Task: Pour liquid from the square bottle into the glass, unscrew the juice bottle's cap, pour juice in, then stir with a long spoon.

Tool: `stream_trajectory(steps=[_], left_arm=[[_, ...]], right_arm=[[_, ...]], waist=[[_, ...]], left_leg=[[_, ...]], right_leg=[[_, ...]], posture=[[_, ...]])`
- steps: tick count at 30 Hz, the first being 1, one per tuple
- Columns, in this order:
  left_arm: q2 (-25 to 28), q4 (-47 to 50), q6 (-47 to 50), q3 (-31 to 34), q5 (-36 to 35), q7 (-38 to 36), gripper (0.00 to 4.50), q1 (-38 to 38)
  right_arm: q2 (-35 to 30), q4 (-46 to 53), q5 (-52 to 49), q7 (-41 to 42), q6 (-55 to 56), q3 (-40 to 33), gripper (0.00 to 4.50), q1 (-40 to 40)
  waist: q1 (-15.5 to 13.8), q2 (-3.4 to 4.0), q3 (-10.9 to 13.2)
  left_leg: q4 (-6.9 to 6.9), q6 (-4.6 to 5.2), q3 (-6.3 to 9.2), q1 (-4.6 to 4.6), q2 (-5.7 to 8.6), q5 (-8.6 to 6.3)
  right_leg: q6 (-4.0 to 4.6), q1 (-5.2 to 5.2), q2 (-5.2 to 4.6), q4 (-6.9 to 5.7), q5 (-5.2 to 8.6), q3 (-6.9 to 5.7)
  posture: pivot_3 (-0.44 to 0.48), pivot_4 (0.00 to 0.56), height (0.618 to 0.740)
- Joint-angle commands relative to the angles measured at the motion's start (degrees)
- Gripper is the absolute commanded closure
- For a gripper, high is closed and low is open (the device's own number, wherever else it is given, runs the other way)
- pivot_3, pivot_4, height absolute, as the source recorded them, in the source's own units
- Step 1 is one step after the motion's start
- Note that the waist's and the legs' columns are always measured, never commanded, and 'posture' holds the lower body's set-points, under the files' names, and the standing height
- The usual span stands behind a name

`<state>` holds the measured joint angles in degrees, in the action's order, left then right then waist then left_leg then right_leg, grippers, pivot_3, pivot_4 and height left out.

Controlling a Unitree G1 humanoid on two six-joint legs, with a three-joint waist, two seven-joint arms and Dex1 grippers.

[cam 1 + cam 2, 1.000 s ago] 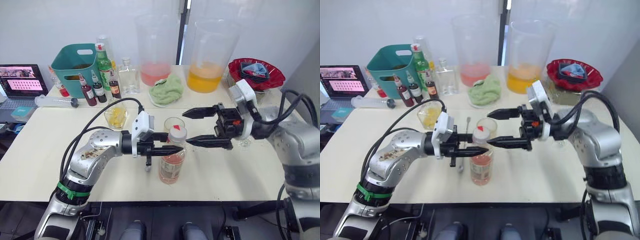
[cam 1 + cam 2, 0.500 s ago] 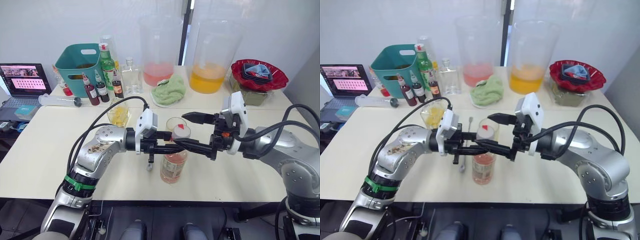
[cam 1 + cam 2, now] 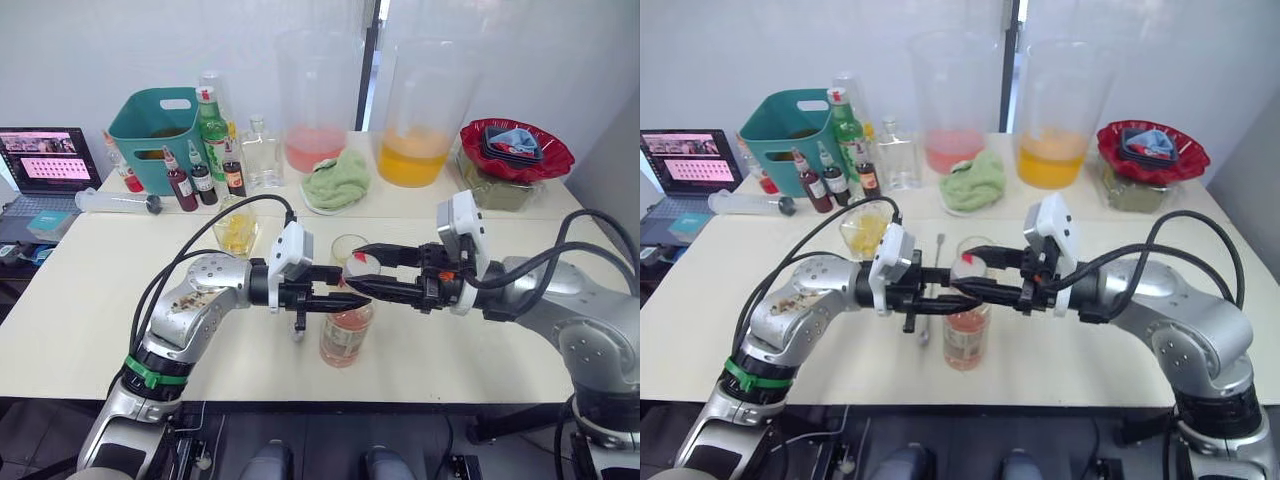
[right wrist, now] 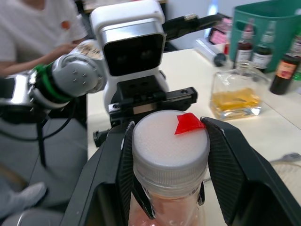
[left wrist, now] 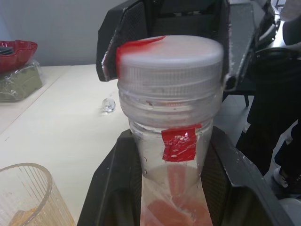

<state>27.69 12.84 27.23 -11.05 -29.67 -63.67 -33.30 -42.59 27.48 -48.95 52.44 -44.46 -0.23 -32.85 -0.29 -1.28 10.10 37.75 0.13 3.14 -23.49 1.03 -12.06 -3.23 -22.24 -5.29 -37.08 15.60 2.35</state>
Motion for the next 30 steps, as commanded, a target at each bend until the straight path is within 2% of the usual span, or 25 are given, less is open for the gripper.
stream_trajectory(steps=[1, 7, 11, 13, 17, 18, 19, 23, 26, 30], left_arm=[[0.8, 0.6, 2.1, 0.5, 0.8, 2.6, 3.24, 1.2], [2.1, 3.7, 3.5, 1.2, 0.6, 3.8, 3.24, 2.8], [2.0, 7.0, 5.1, 1.5, -0.1, 6.2, 3.24, 5.1], [2.0, 8.2, 5.5, 1.6, -0.4, 7.1, 3.24, 6.1], [2.2, 8.0, 5.4, 1.6, -0.5, 7.8, 3.24, 6.0], [2.2, 7.9, 5.3, 1.5, -0.5, 7.9, 3.24, 5.9], [2.1, 7.5, 5.1, 1.5, -0.5, 7.9, 3.24, 5.9], [1.9, 6.8, 4.4, 1.1, -0.3, 7.6, 3.24, 5.7], [1.7, 5.0, 3.5, 0.8, 0.0, 6.8, 3.24, 4.8], [1.1, 3.0, 2.3, 0.1, 0.2, 5.5, 3.24, 3.7]], right_arm=[[-0.8, -6.9, 4.9, 16.0, 8.0, 6.1, 2.80, -5.1], [3.4, -24.2, 9.5, 34.2, 15.3, 11.5, 2.80, -17.3], [5.2, -31.6, 11.7, 39.6, 19.6, 15.0, 2.80, -22.5], [4.6, -33.4, 10.8, 40.1, 20.4, 16.8, 1.76, -24.3], [3.9, -34.9, 8.2, 40.1, 18.5, 15.5, 0.35, -25.9], [3.8, -35.0, 7.7, 40.1, 17.7, 14.9, 0.05, -26.1], [3.3, -34.5, 7.4, 40.1, 16.8, 14.2, 0.05, -25.8], [1.1, -29.1, 5.2, 37.1, 11.7, 9.5, 0.05, -22.1], [0.6, -20.9, 3.4, 27.0, 8.4, 3.5, 0.05, -16.8], [0.5, -10.4, 3.8, 14.3, 3.7, -0.4, 0.05, -9.6]], waist=[[0.2, 0.00, 0.0], [0.9, 0.00, 0.0], [1.0, 0.01, 0.0], [1.1, 0.01, 0.0], [0.9, 0.01, 0.0], [0.9, 0.01, 0.0], [0.9, 0.01, 0.0], [0.7, 0.01, 0.0], [0.8, 0.01, 0.0], [0.7, 0.01, 0.0]], left_leg=[[0.00, 0.00, -0.01, 0.00, 0.00, 0.00], [-0.01, 0.00, 0.04, 0.04, -0.02, 0.00], [-0.03, 0.01, 0.09, 0.00, -0.02, -0.01], [-0.04, 0.04, 0.19, 0.02, -0.02, -0.03], [-0.03, 0.04, 0.43, -0.01, 0.00, -0.03], [-0.03, 0.04, 0.44, -0.01, 0.01, -0.03], [-0.03, 0.04, 0.44, 0.00, 0.01, -0.03], [-0.04, 0.04, 0.48, -0.02, 0.01, -0.04], [-0.05, 0.04, 0.49, 0.00, 0.00, -0.04], [-0.05, 0.04, 0.46, 0.00, 0.01, -0.04]], right_leg=[[0.00, 0.00, 0.00, 0.00, 0.00, 0.00], [0.00, 0.01, 0.02, -0.05, 0.00, -0.02], [0.01, -0.06, 0.01, -0.08, -0.01, -0.02], [0.01, -0.09, -0.02, -0.09, -0.01, 0.03], [0.02, -0.11, -0.04, -0.09, -0.01, 0.02], [0.02, -0.11, -0.05, -0.08, -0.01, 0.02], [0.02, -0.10, -0.05, -0.09, -0.01, 0.02], [0.02, -0.11, -0.05, -0.08, -0.01, 0.00], [0.02, -0.09, -0.04, -0.08, -0.01, 0.01], [0.02, -0.09, -0.05, -0.08, -0.01, 0.03]], posture=[[0.000, 0.150, 0.740], [0.000, 0.150, 0.740], [0.000, 0.150, 0.740], [0.000, 0.150, 0.740], [0.000, 0.150, 0.740], [0.000, 0.150, 0.740], [0.000, 0.150, 0.740], [0.000, 0.150, 0.740], [0.000, 0.150, 0.740], [0.000, 0.150, 0.740]])
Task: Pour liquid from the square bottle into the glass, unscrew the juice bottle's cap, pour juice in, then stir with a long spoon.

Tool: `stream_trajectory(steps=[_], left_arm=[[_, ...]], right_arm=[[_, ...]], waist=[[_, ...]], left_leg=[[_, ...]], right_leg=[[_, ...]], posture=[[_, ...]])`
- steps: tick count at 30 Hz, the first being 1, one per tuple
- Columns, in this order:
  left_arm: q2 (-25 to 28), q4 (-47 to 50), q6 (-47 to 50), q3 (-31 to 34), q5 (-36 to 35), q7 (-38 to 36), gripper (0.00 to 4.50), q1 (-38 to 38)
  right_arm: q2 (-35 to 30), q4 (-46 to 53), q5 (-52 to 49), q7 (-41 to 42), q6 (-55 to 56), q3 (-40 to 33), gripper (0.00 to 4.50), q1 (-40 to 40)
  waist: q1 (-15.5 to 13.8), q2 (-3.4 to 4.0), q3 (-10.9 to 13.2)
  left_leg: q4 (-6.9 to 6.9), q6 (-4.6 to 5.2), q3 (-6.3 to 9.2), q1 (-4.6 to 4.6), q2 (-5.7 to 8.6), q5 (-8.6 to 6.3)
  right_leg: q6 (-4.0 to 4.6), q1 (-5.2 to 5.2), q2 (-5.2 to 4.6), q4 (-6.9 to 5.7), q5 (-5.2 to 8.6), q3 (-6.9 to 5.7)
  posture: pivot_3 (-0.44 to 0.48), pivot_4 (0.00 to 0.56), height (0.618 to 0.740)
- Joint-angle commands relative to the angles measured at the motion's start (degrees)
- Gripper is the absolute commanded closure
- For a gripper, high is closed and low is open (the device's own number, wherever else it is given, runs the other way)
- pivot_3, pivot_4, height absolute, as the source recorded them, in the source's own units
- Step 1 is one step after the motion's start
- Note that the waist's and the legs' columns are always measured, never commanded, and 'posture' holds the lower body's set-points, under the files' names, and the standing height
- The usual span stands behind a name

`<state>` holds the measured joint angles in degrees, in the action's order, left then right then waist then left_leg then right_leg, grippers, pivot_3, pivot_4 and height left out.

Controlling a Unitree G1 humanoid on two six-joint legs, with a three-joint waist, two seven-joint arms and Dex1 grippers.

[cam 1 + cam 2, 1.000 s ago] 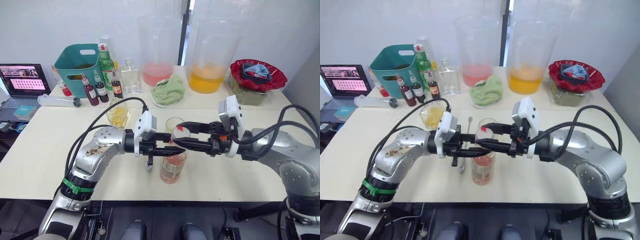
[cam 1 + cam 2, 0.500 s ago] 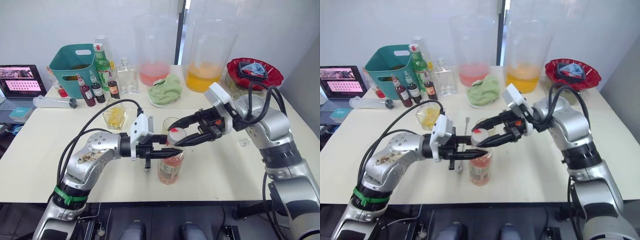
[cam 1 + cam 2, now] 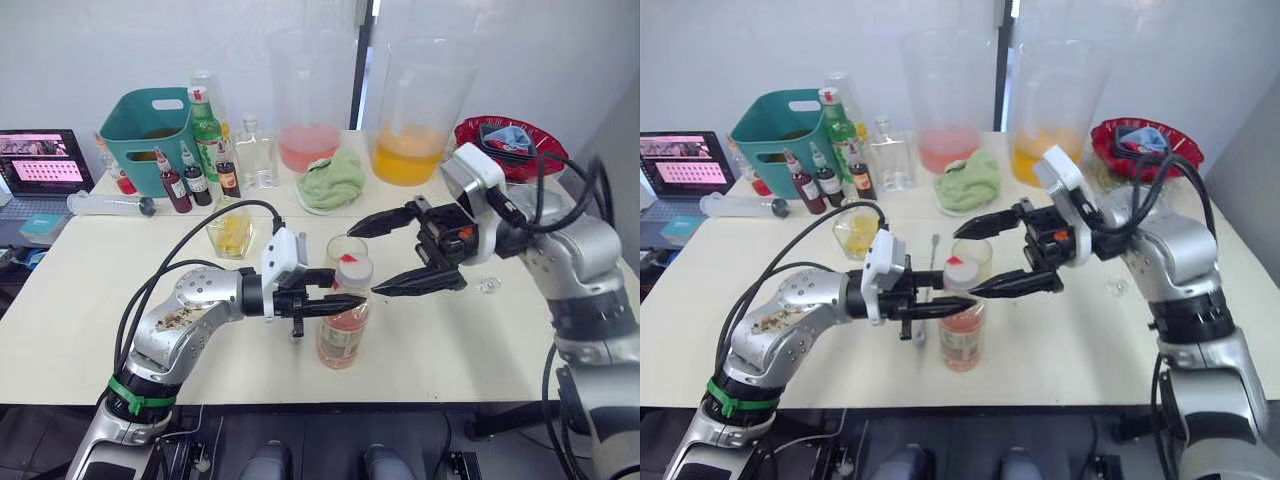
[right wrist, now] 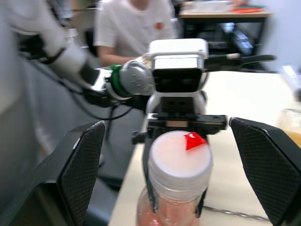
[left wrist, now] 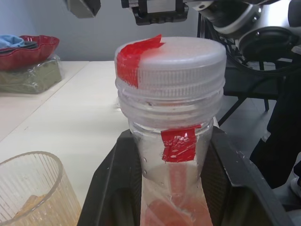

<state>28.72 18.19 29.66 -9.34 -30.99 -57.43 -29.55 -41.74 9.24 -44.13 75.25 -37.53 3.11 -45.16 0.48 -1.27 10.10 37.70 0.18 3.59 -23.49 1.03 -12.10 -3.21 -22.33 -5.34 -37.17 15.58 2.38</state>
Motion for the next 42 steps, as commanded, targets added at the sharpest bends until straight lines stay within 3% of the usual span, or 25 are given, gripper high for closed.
stream_trajectory(steps=[1, 5, 12, 15, 19, 21, 25, 27, 32, 36, 42], left_arm=[[0.0, -2.7, -0.4, -1.9, 1.5, -1.1, 3.24, -0.3], [-0.5, -4.4, -1.2, -2.6, 1.8, -2.1, 3.24, -1.4], [-1.5, -6.4, -2.3, -3.4, 2.2, -3.4, 3.24, -2.6], [-1.5, -6.8, -2.6, -3.5, 2.2, -3.6, 3.24, -2.8], [-1.4, -6.6, -2.7, -3.4, 2.2, -3.6, 3.24, -2.7], [-1.2, -6.5, -2.7, -3.3, 2.3, -3.5, 3.24, -2.6], [-0.8, -6.0, -2.6, -2.8, 2.3, -3.1, 3.24, -2.2], [-0.8, -6.0, -2.5, -2.8, 2.4, -2.8, 3.24, -2.3], [0.1, -5.3, -2.4, -2.7, 3.1, -2.6, 3.24, -2.1], [1.0, -3.8, -2.0, -2.3, 2.8, -2.3, 3.24, -0.7], [0.7, -1.8, -1.3, -1.8, 3.0, -0.2, 3.24, 0.2]], right_arm=[[0.1, 10.3, -0.7, -11.8, -4.0, -4.4, 0.05, 4.2], [1.9, 16.1, -3.1, -22.3, -9.3, -6.8, 0.05, 7.0], [3.7, 20.2, -6.1, -32.0, -14.2, -8.2, 0.05, 9.3], [3.6, 21.4, -6.9, -33.4, -15.5, -7.6, 0.77, 10.0], [3.2, 22.1, -7.9, -33.6, -16.3, -6.9, 2.30, 10.4], [3.0, 22.2, -7.8, -33.3, -16.3, -6.4, 2.80, 10.4], [2.6, 21.9, -6.9, -31.9, -15.1, -5.4, 2.82, 10.4], [1.6, 21.2, -5.9, -29.2, -14.0, -4.2, 2.82, 9.9], [-1.2, 14.4, -0.3, -12.1, -4.6, 2.7, 2.82, 6.2], [0.2, 3.0, 4.4, 3.8, 4.7, 7.8, 2.82, -0.8], [2.0, -8.1, 7.3, 16.8, 11.9, 11.8, 2.82, -9.5]], waist=[[-0.2, 0.00, 0.0], [-0.3, 0.00, 0.0], [-0.9, 0.00, 0.0], [-1.0, 0.00, 0.0], [-1.0, 0.00, 0.0], [-1.0, 0.00, 0.0], [-1.0, -0.01, 0.0], [-1.0, -0.01, 0.0], [-0.9, -0.02, 0.0], [-0.4, -0.02, 0.0], [-0.4, -0.01, 0.0]], left_leg=[[0.00, 0.00, 0.01, -0.01, 0.01, 0.00], [0.01, 0.00, -0.02, -0.01, 0.01, 0.01], [0.04, 0.00, -0.14, 0.01, 0.03, 0.01], [0.05, 0.00, -0.27, 0.00, 0.03, 0.01], [0.05, 0.00, -0.31, 0.01, 0.02, 0.01], [0.05, 0.00, -0.33, 0.01, 0.02, 0.01], [0.05, 0.00, -0.39, 0.02, 0.01, 0.01], [0.05, 0.00, -0.40, 0.02, 0.01, 0.01], [0.06, 0.00, -0.46, 0.06, 0.01, 0.01], [0.05, 0.00, -0.53, 0.15, -0.02, 0.01], [0.05, 0.00, -0.45, 0.12, -0.02, 0.00]], right_leg=[[0.00, 0.01, 0.00, 0.01, 0.00, -0.01], [0.00, 0.02, 0.00, 0.01, 0.00, 0.00], [-0.01, 0.07, -0.01, 0.03, 0.00, -0.01], [-0.01, 0.07, -0.02, 0.04, 0.00, 0.00], [-0.01, 0.08, 0.00, 0.04, 0.00, -0.01], [-0.01, 0.08, 0.00, 0.04, 0.00, -0.01], [-0.01, 0.09, 0.01, 0.05, 0.01, -0.01], [-0.01, 0.09, 0.01, 0.05, 0.01, -0.01], [-0.02, 0.14, 0.02, 0.08, 0.01, -0.01], [-0.02, 0.18, 0.05, 0.08, 0.01, 0.00], [-0.02, 0.14, 0.04, 0.05, 0.01, -0.02]], posture=[[0.000, 0.150, 0.740], [0.000, 0.150, 0.740], [0.000, 0.150, 0.740], [0.000, 0.150, 0.740], [0.000, 0.150, 0.740], [0.000, 0.150, 0.740], [0.000, 0.150, 0.740], [0.000, 0.150, 0.740], [0.000, 0.150, 0.740], [0.000, 0.150, 0.740], [0.000, 0.150, 0.740]])
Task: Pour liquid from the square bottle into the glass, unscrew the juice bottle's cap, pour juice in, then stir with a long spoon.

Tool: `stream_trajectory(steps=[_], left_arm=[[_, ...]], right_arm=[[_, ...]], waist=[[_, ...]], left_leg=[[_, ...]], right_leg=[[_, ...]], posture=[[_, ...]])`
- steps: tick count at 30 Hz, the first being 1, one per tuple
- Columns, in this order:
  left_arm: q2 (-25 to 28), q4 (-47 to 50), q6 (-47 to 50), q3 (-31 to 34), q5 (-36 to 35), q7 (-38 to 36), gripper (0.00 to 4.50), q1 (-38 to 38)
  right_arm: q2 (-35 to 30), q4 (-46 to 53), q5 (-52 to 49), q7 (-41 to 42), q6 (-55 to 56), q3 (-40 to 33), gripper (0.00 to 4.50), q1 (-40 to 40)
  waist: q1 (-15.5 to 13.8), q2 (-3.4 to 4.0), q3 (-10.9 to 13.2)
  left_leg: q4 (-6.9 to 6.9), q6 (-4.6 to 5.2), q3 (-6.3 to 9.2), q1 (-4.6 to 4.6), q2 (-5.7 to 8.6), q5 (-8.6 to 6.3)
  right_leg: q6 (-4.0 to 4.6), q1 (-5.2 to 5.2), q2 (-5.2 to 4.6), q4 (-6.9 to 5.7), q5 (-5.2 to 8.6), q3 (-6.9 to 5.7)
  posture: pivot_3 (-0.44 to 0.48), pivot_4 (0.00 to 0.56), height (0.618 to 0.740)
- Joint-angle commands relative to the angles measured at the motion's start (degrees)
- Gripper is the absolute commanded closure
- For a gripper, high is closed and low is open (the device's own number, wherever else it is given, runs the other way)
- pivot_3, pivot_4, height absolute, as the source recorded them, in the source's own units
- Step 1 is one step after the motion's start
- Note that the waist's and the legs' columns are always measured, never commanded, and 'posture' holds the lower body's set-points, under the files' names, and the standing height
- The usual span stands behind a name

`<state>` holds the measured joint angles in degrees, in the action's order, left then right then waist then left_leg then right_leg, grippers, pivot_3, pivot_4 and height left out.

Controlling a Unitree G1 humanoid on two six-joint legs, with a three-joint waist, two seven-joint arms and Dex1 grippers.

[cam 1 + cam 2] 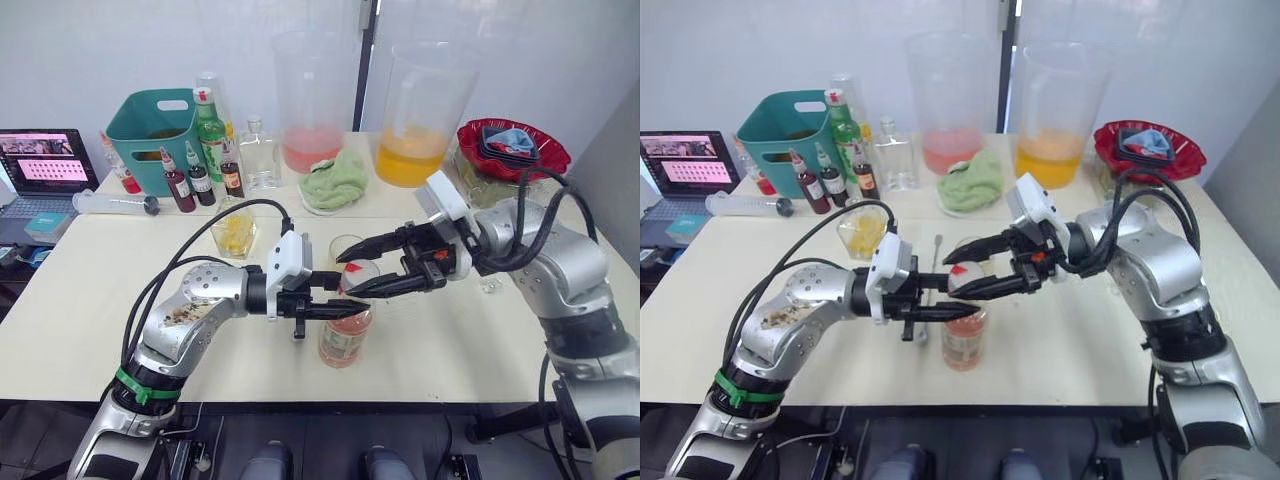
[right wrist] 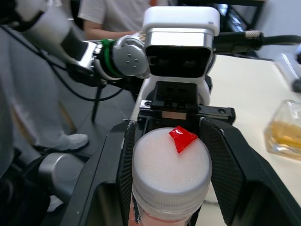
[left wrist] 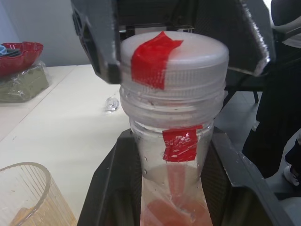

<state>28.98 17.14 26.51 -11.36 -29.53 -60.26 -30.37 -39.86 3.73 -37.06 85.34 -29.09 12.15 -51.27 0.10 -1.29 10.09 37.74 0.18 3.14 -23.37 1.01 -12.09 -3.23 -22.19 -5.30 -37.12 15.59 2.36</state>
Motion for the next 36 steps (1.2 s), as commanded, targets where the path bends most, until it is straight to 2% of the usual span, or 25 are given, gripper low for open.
stream_trajectory(steps=[1, 2, 4, 9, 13, 17, 22, 24, 28, 36], left_arm=[[0.4, -0.5, 1.8, 0.2, 1.7, 2.8, 3.24, 1.1], [0.5, -0.3, 1.7, 0.1, 1.8, 3.0, 3.24, 1.2], [0.4, -0.1, 1.5, 0.0, 1.9, 3.3, 3.24, 1.3], [0.1, -0.8, 0.8, -0.3, 2.0, 3.3, 3.24, 1.2], [-0.1, -1.6, 0.4, -0.7, 2.0, 2.7, 3.24, 0.8], [-0.3, -2.4, 0.0, -0.9, 2.0, 2.0, 3.24, 0.4], [-1.1, -4.8, -0.5, -2.3, 2.0, -0.5, 3.24, -1.3], [-1.4, -5.7, -0.9, -2.6, 2.3, -1.3, 3.24, -1.9], [-1.9, -7.0, -1.5, -3.1, 2.4, -2.3, 3.24, -2.9], [-2.0, -7.6, -1.6, -3.1, 2.5, -3.2, 3.24, -3.3]], right_arm=[[0.4, -4.1, -1.0, 7.0, 2.2, 2.9, 2.82, -5.6], [0.4, -5.3, -2.1, 7.2, 1.3, 3.2, 2.82, -7.3], [0.0, -6.3, -4.1, 7.2, -1.2, 2.6, 1.77, -9.6], [-2.0, -4.1, -6.2, 5.9, -5.4, -1.2, 0.05, -9.8], [-3.2, 0.7, -8.1, -0.2, -9.2, -6.0, 0.05, -6.8], [-4.1, 8.1, -7.0, -8.4, -10.8, -9.6, 0.05, -0.4], [-2.2, 21.3, -9.3, -25.8, -16.5, -15.5, 0.05, 10.8], [-1.9, 24.4, -8.9, -30.2, -17.6, -16.3, 0.05, 13.9], [-1.8, 27.8, -9.8, -34.5, -18.9, -16.6, 0.05, 17.2], [-1.3, 28.9, -11.8, -38.3, -19.7, -16.6, 0.05, 18.1]], waist=[[0.0, 0.01, 0.0], [0.0, 0.01, 0.0], [0.0, 0.03, 0.0], [-0.3, 0.02, 0.0], [-0.4, 0.02, 0.0], [-0.6, 0.01, 0.0], [-0.8, 0.01, 0.0], [-0.8, 0.01, 0.0], [-0.8, 0.01, 0.0], [-0.8, 0.01, 0.0]], left_leg=[[0.00, 0.00, 0.02, 0.00, 0.00, 0.00], [0.00, 0.00, 0.04, -0.02, 0.00, 0.00], [-0.01, 0.00, 0.12, -0.06, -0.01, 0.00], [-0.01, 0.00, 0.42, -0.12, 0.02, 0.00], [-0.01, 0.00, 0.41, -0.11, 0.02, 0.00], [0.00, 0.00, 0.40, -0.09, 0.02, 0.00], [0.00, 0.00, 0.36, -0.10, 0.02, 0.00], [0.00, 0.00, 0.35, -0.12, 0.05, 0.00], [0.01, 0.00, 0.23, -0.10, 0.05, 0.00], [0.02, 0.00, 0.05, -0.11, 0.05, 0.00]], right_leg=[[0.00, -0.01, 0.00, -0.01, 0.00, -0.01], [0.00, -0.04, -0.01, -0.02, 0.00, 0.00], [0.01, -0.08, -0.01, -0.02, -0.01, 0.00], [0.01, -0.12, -0.05, -0.02, -0.01, -0.01], [0.01, -0.12, -0.06, -0.02, -0.01, 0.00], [0.01, -0.08, -0.05, -0.02, -0.01, -0.01], [0.01, -0.09, -0.06, -0.03, -0.01, 0.00], [0.01, -0.09, -0.08, -0.01, -0.01, 0.02], [0.00, -0.06, -0.07, 0.00, 0.00, 0.01], [0.00, -0.04, -0.06, 0.02, 0.00, 0.00]], posture=[[0.000, 0.150, 0.740], [0.000, 0.150, 0.740], [0.000, 0.150, 0.740], [0.000, 0.150, 0.740], [0.000, 0.150, 0.740], [0.000, 0.150, 0.740], [0.000, 0.150, 0.740], [0.000, 0.150, 0.740], [0.000, 0.150, 0.740], [0.000, 0.150, 0.740]])
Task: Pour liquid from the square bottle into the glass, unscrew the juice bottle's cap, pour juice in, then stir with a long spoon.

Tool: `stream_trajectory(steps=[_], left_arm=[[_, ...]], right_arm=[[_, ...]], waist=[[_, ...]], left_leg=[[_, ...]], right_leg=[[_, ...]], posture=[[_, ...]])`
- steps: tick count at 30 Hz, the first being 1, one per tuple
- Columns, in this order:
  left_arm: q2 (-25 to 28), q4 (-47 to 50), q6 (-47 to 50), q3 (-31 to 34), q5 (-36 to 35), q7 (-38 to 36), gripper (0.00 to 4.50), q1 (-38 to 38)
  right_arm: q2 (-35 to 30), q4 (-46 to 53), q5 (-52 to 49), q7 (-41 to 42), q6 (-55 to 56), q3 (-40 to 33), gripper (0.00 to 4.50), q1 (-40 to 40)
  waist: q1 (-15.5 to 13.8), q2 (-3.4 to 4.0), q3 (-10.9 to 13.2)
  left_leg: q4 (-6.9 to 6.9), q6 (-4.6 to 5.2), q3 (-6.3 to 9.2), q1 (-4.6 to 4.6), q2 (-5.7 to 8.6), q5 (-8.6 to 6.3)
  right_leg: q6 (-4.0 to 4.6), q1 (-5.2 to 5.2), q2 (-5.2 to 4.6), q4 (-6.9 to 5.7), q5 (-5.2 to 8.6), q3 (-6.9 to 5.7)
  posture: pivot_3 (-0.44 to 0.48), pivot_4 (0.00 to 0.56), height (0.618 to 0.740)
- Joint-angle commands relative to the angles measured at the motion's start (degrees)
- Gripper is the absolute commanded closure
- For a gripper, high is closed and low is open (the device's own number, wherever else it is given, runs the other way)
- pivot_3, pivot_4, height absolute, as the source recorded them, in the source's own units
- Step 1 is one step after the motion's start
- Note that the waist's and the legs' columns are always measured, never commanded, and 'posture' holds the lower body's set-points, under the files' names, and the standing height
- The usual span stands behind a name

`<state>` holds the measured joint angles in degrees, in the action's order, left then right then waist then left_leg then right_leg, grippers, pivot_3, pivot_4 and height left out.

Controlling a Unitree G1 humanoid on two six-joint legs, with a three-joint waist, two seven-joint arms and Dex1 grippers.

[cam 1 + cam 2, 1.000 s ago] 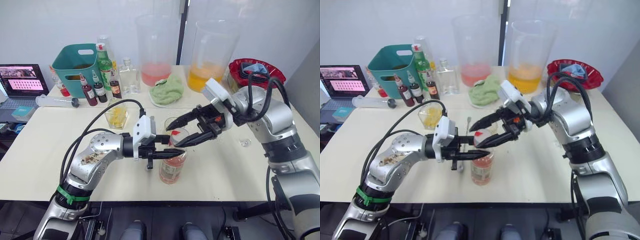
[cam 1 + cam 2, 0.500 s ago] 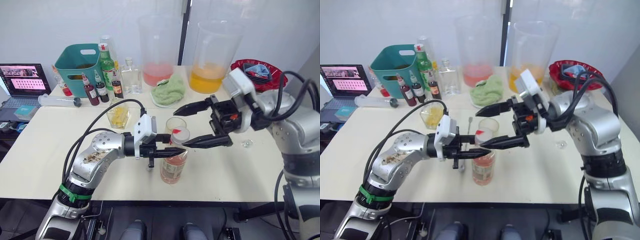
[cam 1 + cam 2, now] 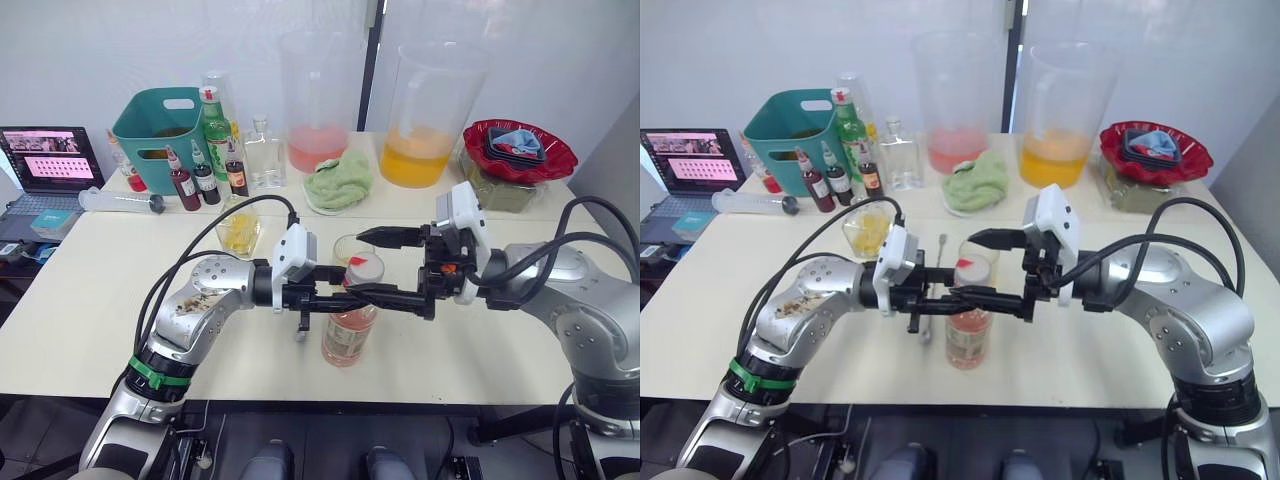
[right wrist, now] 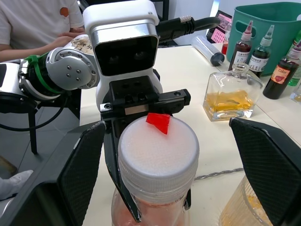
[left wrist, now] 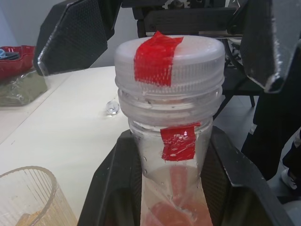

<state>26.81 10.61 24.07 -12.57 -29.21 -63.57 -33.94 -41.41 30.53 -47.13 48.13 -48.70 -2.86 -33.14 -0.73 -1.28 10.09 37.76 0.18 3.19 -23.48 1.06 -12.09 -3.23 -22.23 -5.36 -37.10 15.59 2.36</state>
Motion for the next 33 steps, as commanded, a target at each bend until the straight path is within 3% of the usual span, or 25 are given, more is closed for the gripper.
stream_trajectory(steps=[1, 7, 17, 20, 23, 28, 33], left_arm=[[0.2, -1.1, 0.9, -1.8, 2.2, 0.1, 3.24, 0.3], [0.5, -0.9, 1.1, -1.6, 2.2, 0.2, 3.24, 0.4], [0.7, -0.5, 1.1, -1.3, 2.3, 0.5, 3.24, 0.6], [0.6, -0.5, 1.1, -1.3, 2.3, 0.5, 3.24, 0.6], [0.7, 0.1, 1.3, -1.3, 2.3, 0.8, 3.24, 0.9], [1.1, 0.7, 1.7, -1.3, 2.2, 0.8, 3.24, 1.2], [1.3, 0.8, 1.5, -1.7, 2.4, 0.4, 3.24, 1.2]], right_arm=[[0.4, 2.2, -2.2, -1.5, -0.2, -1.6, 0.29, -0.1], [0.3, 2.4, -3.2, -1.8, -0.1, -0.5, 2.20, -0.3], [-0.4, 2.1, -2.9, -1.0, 0.1, 0.0, 2.20, -0.1], [-0.5, 1.8, -2.7, -0.4, 0.2, 0.1, 2.78, -0.3], [-1.2, 1.4, -2.4, 2.0, 0.9, 0.9, 2.79, -0.4], [-2.6, -2.5, 0.8, 11.9, 6.5, 4.2, 2.79, -2.2], [-3.3, -14.7, 6.3, 29.1, 16.0, 9.5, 2.79, -7.5]], waist=[[0.0, 0.00, 0.0], [0.0, 0.00, 0.0], [0.0, 0.00, 0.0], [0.0, 0.00, 0.0], [0.0, 0.00, 0.0], [0.1, 0.00, 0.0], [0.1, -0.01, 0.0]], left_leg=[[0.00, 0.00, 0.00, 0.00, 0.00, 0.00], [0.00, 0.00, 0.00, 0.00, 0.00, 0.00], [0.00, 0.00, -0.01, 0.01, -0.01, 0.00], [0.00, 0.00, -0.01, 0.01, -0.01, 0.00], [0.00, 0.00, -0.01, 0.01, -0.01, 0.00], [0.00, 0.00, -0.03, 0.02, -0.01, 0.00], [0.00, 0.00, -0.09, 0.09, -0.02, 0.00]], right_leg=[[0.00, 0.00, 0.00, 0.00, 0.00, 0.00], [0.00, 0.01, 0.00, 0.00, 0.00, 0.00], [-0.01, 0.01, 0.01, 0.00, 0.00, 0.00], [-0.01, 0.01, 0.01, 0.00, 0.00, 0.00], [-0.01, 0.01, 0.01, 0.00, 0.00, 0.00], [-0.01, 0.03, 0.02, 0.01, 0.00, 0.00], [-0.02, 0.10, 0.04, 0.05, 0.01, -0.01]], posture=[[0.000, 0.150, 0.740], [0.000, 0.150, 0.740], [0.000, 0.150, 0.740], [0.000, 0.150, 0.740], [0.000, 0.150, 0.740], [0.000, 0.150, 0.740], [0.000, 0.150, 0.740]])
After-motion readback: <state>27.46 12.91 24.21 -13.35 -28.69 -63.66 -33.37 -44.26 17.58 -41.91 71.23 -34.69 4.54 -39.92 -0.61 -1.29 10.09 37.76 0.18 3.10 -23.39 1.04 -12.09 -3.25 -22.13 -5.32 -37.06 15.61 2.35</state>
